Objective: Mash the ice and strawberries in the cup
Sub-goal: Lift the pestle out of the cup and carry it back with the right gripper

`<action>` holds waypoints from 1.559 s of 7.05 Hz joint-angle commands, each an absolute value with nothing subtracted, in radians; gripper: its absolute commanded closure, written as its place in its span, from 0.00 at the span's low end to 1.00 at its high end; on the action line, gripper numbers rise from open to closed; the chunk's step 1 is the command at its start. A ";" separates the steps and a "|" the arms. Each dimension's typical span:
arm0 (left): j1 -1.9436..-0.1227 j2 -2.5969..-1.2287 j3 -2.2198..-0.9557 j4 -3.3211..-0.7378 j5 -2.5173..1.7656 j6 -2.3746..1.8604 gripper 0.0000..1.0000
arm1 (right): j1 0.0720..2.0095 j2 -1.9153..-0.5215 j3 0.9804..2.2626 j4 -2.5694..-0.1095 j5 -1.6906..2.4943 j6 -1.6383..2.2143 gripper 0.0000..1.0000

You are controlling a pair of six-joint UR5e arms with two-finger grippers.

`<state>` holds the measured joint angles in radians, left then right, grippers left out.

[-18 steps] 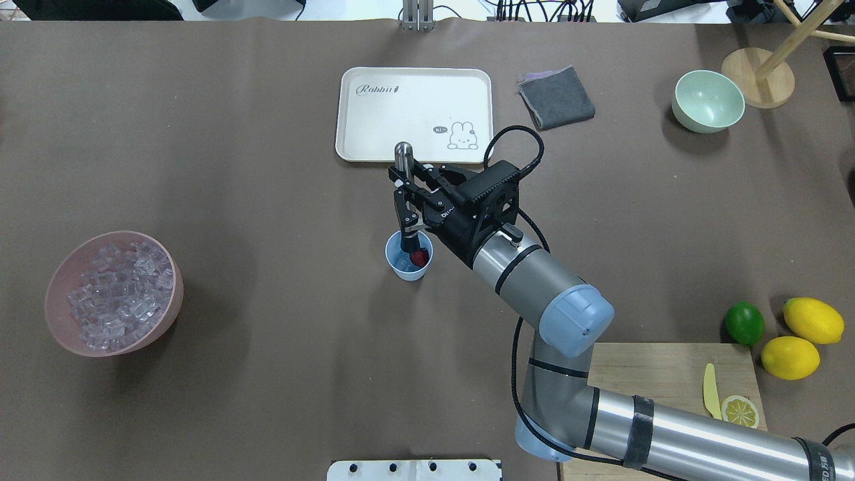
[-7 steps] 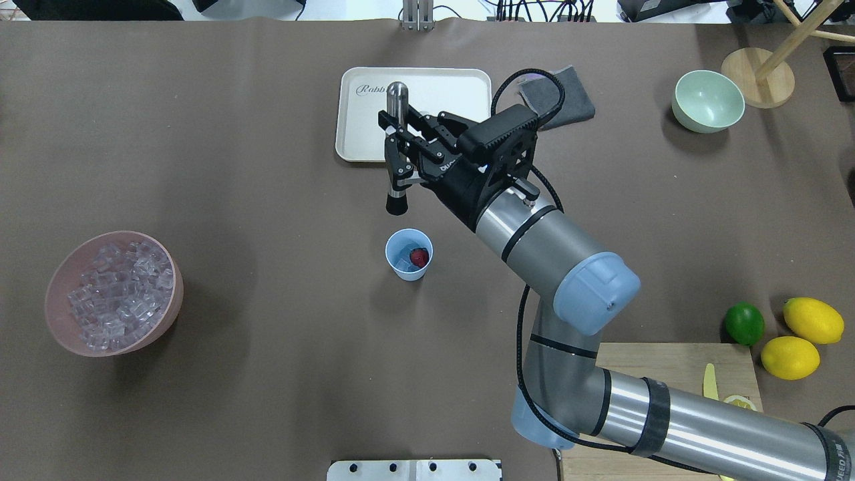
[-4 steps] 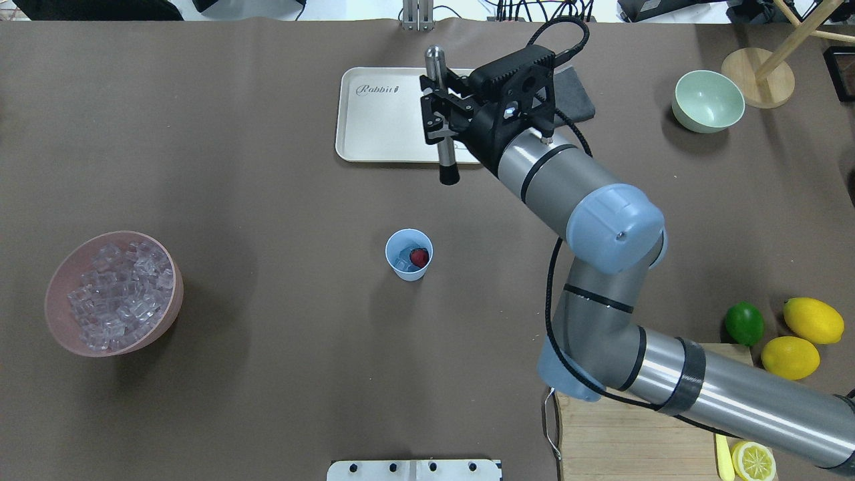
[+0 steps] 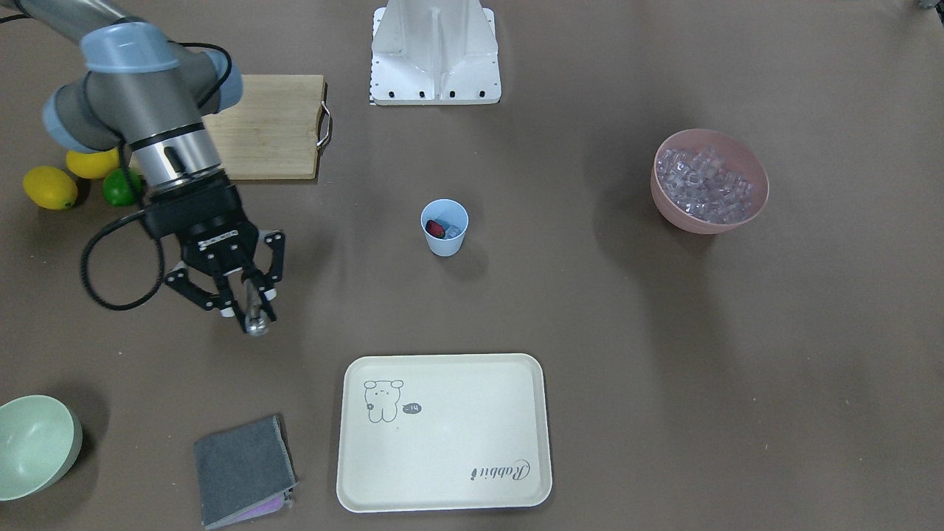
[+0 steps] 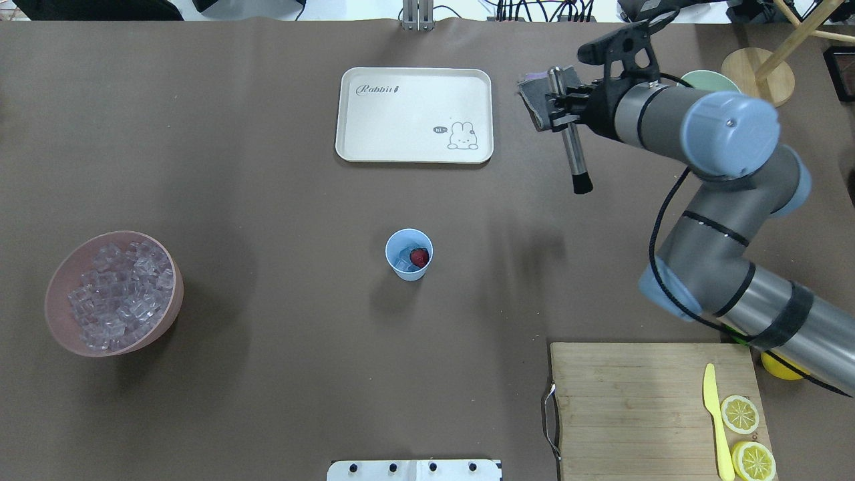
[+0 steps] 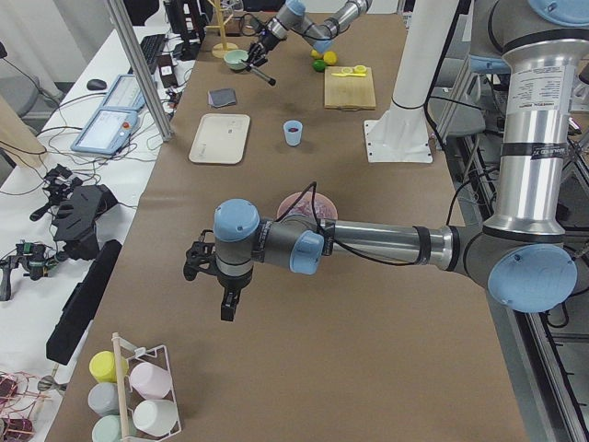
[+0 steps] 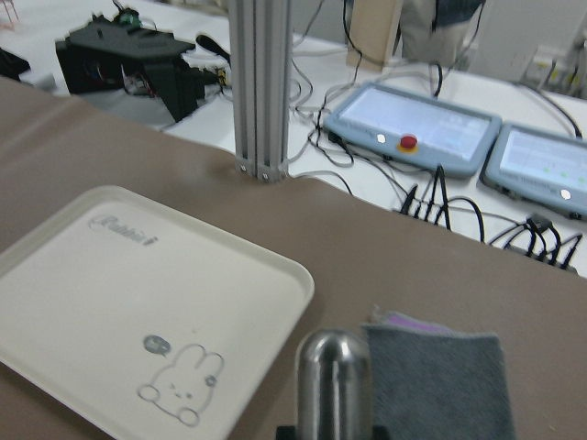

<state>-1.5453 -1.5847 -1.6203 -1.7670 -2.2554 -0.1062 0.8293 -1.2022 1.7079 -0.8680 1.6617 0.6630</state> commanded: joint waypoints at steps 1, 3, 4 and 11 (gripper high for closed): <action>-1.540 -1.586 -1.620 -1.796 -2.215 -0.107 0.02 | 1.056 -1.224 1.704 -1.080 2.037 0.655 1.00; -1.539 -1.592 -1.614 -1.827 -2.188 -0.107 0.02 | 1.112 -1.223 1.691 -1.398 2.140 0.652 1.00; -1.537 -1.592 -1.615 -1.830 -2.187 -0.107 0.02 | 1.114 -1.244 1.640 -1.431 2.143 0.652 1.00; -1.511 -1.601 -1.615 -1.858 -2.186 -0.107 0.02 | 1.023 -1.275 1.467 -1.408 2.091 0.666 1.00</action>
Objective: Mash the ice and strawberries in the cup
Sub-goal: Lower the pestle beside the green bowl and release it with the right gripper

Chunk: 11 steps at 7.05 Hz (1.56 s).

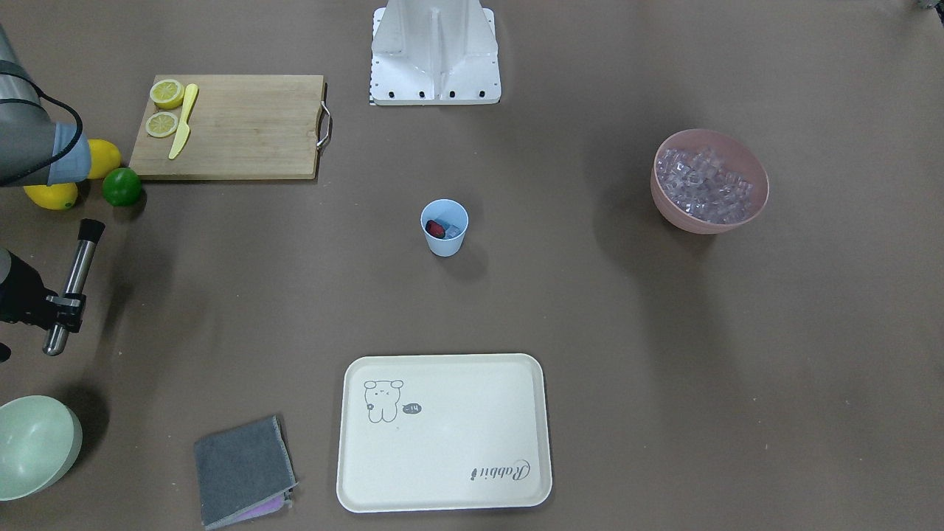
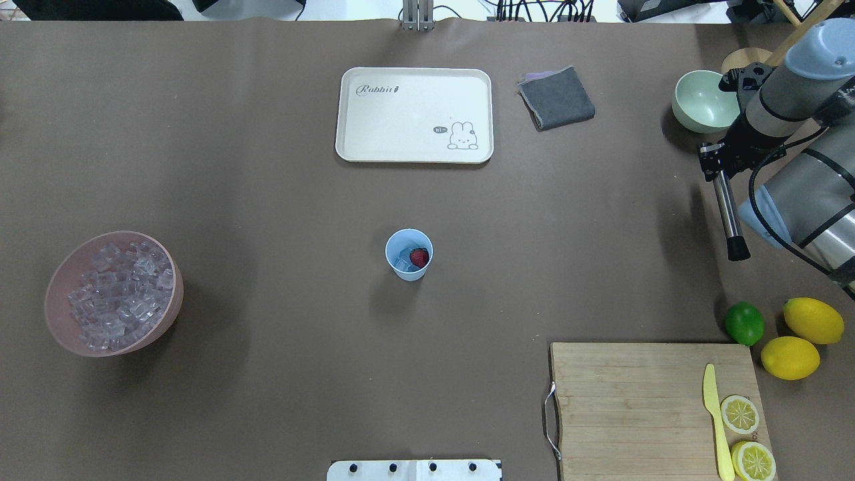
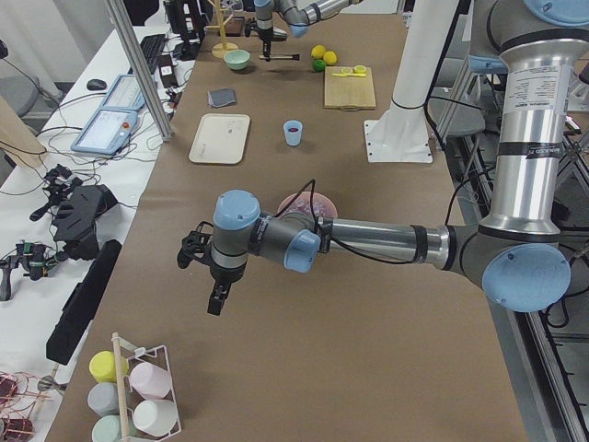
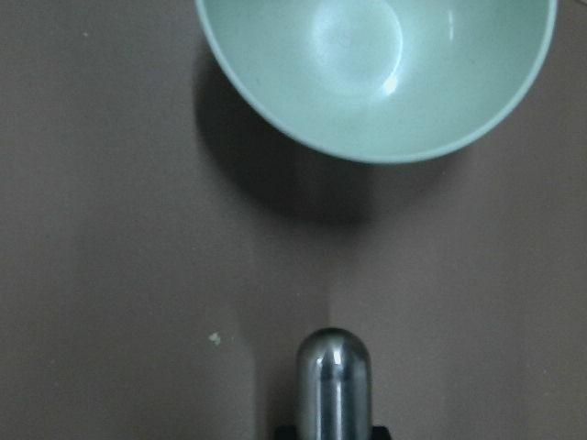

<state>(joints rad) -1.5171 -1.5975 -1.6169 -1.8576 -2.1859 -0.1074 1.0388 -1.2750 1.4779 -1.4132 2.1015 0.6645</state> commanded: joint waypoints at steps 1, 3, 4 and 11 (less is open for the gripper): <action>-1.509 -1.605 -1.614 -1.858 -2.186 -0.107 0.02 | 1.014 -1.273 1.466 -1.408 2.089 0.664 1.00; -1.509 -1.608 -1.615 -1.858 -2.186 -0.107 0.02 | 0.999 -1.264 1.434 -1.398 2.088 0.661 1.00; -1.509 -1.608 -1.614 -1.858 -2.186 -0.107 0.02 | 0.991 -1.264 1.416 -1.367 2.088 0.663 1.00; -1.499 -1.608 -1.615 -1.858 -2.186 -0.107 0.02 | 1.030 -1.256 1.414 -1.348 2.097 0.652 0.00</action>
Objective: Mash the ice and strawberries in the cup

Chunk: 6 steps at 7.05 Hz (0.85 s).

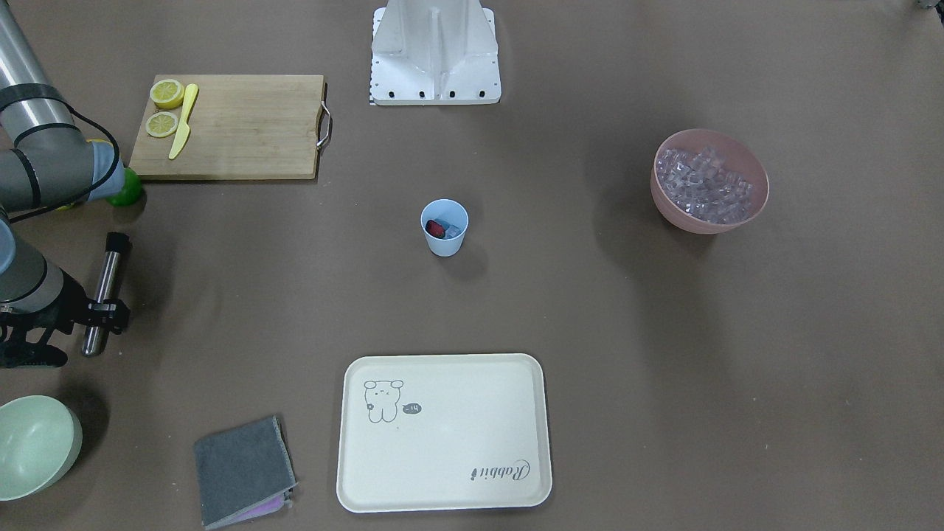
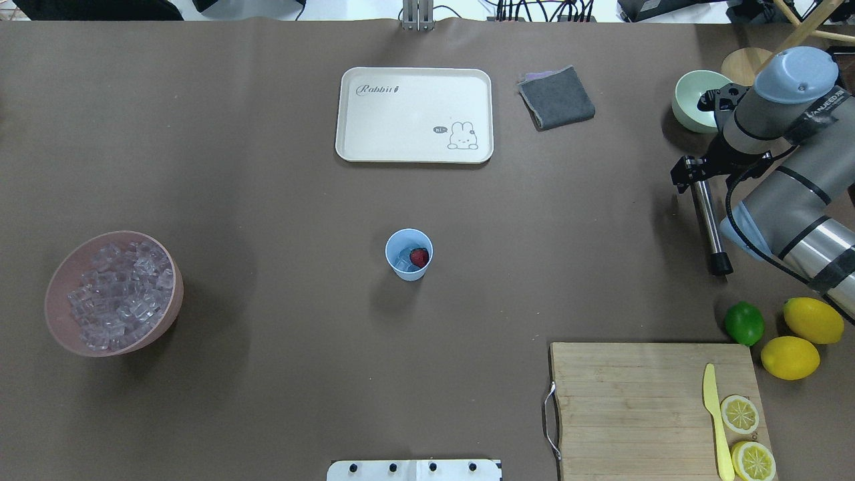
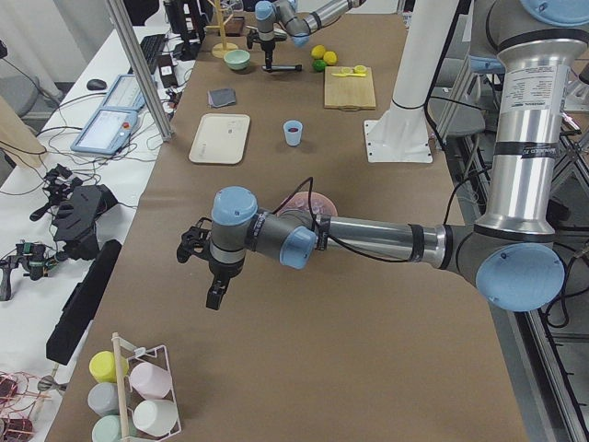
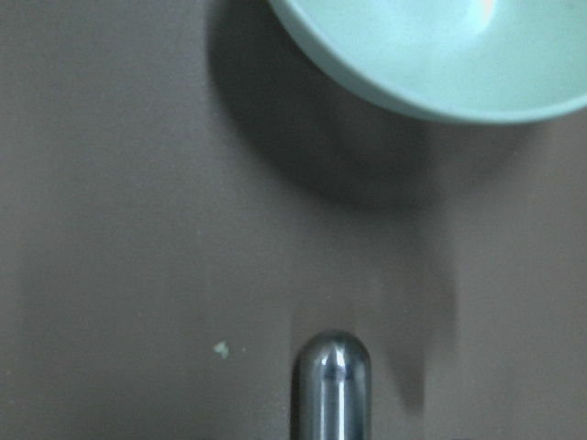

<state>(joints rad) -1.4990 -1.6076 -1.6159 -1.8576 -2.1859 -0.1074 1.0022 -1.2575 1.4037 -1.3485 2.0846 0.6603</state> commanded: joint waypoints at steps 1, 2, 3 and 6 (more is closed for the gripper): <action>-1.499 -1.608 -1.612 -1.858 -2.186 -0.107 0.02 | 1.076 -1.261 1.458 -1.373 2.106 0.638 0.00; -1.499 -1.608 -1.612 -1.858 -2.186 -0.107 0.02 | 1.132 -1.264 1.533 -1.487 2.120 0.561 0.00; -1.499 -1.608 -1.612 -1.858 -2.186 -0.107 0.02 | 1.188 -1.270 1.639 -1.681 2.109 0.402 0.00; -1.500 -1.609 -1.620 -1.847 -2.200 -0.106 0.02 | 1.441 -1.368 1.730 -1.908 2.135 0.006 0.00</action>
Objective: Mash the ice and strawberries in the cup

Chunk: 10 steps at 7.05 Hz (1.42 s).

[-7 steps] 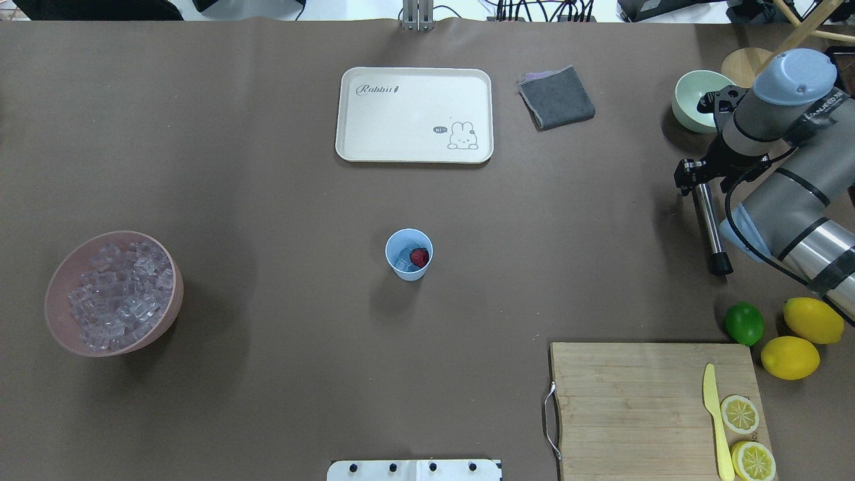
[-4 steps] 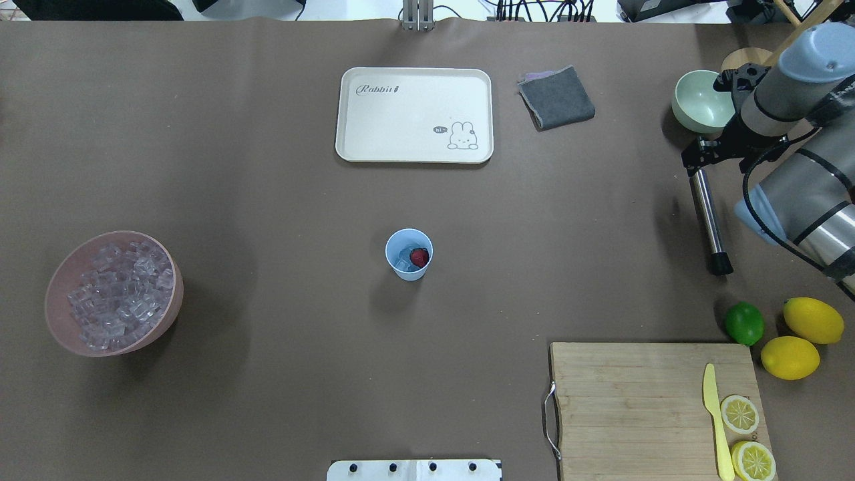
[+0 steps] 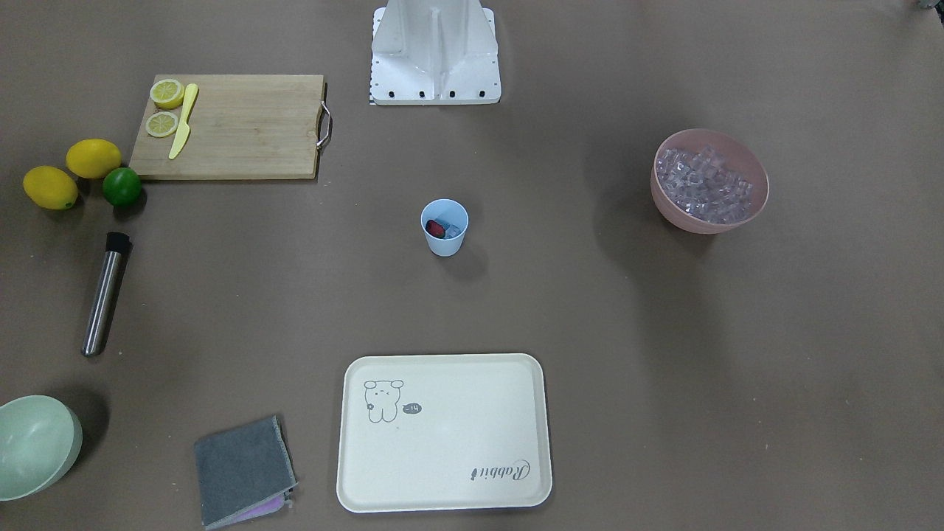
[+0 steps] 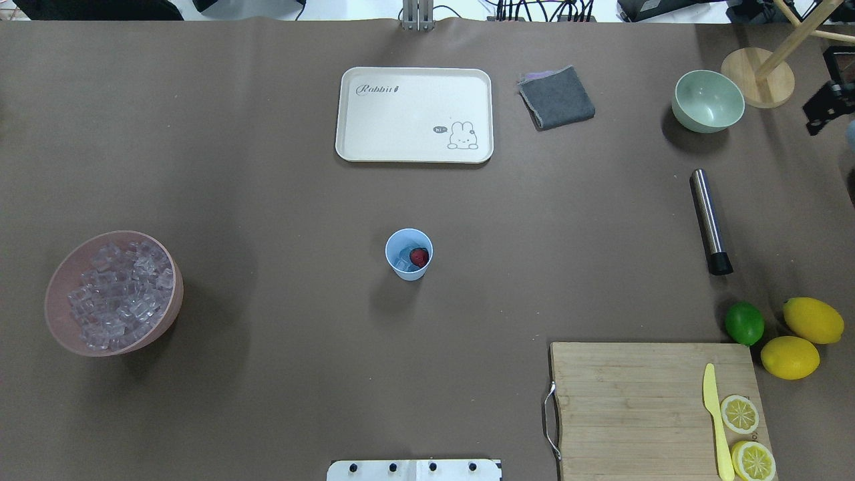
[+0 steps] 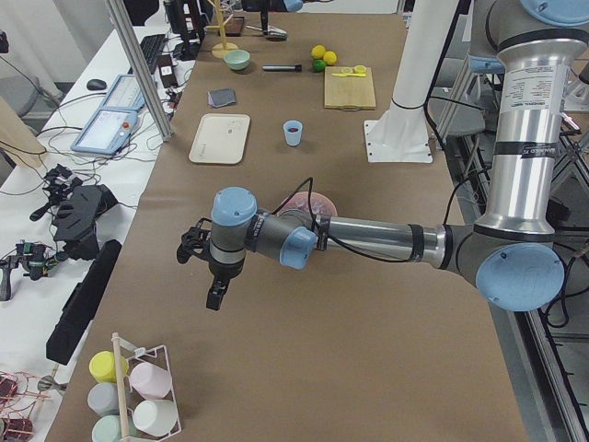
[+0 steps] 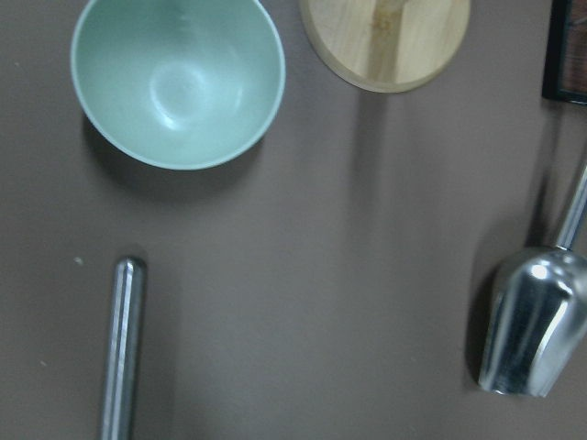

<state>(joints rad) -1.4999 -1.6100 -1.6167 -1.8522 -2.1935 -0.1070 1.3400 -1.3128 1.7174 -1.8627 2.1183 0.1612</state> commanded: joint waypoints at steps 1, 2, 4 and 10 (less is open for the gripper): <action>-1.503 -1.600 -1.620 -1.844 -2.200 -0.106 0.02 | 1.497 -1.417 1.729 -1.905 2.143 -0.026 0.00; -1.512 -1.601 -1.618 -1.827 -2.235 -0.106 0.02 | 1.541 -1.481 1.729 -1.904 2.217 -0.029 0.00; -1.542 -1.597 -1.624 -1.793 -2.315 -0.106 0.02 | 1.652 -1.637 1.724 -1.762 2.270 -0.026 0.00; -1.540 -1.586 -1.618 -1.798 -2.310 -0.106 0.02 | 1.663 -1.664 1.664 -1.715 2.315 -0.018 0.00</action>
<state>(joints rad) -1.5402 -1.5863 -1.6196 -1.7977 -2.3105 -0.1059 1.6627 -1.6702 1.6662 -1.7167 2.3124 -0.0203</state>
